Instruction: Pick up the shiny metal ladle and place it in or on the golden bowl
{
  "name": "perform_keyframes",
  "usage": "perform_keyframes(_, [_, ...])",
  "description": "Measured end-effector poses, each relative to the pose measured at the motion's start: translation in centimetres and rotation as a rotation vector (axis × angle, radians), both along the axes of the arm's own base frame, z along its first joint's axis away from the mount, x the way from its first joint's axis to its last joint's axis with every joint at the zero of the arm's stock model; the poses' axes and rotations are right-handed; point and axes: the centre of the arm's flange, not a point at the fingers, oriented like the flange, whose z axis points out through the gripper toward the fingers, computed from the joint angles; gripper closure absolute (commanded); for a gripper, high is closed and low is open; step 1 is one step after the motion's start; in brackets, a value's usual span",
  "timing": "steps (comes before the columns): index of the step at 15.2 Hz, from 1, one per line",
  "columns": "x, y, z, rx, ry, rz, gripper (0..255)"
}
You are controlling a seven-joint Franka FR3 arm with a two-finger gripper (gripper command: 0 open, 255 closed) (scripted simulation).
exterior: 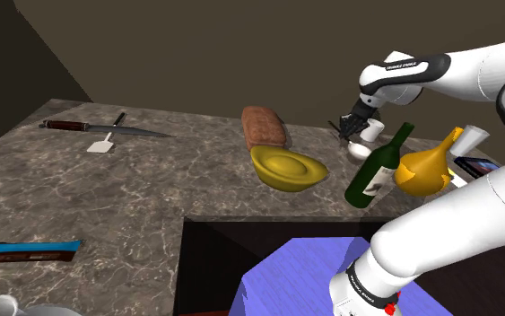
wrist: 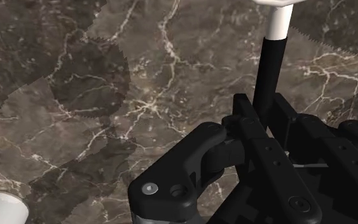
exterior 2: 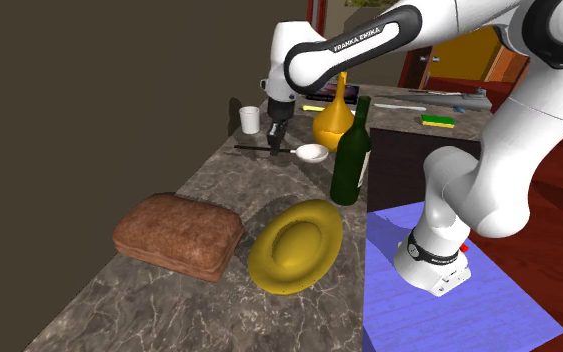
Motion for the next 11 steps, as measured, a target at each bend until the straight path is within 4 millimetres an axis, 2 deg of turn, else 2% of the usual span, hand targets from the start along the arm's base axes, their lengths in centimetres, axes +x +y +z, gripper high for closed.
perform_keyframes(9, [-0.1, 0.0, 4.5, 0.0, 0.0, 0.0, 255])
perform_keyframes(11, [-0.1, 1.7, 5.0, 0.0, 0.0, 0.001, 255])
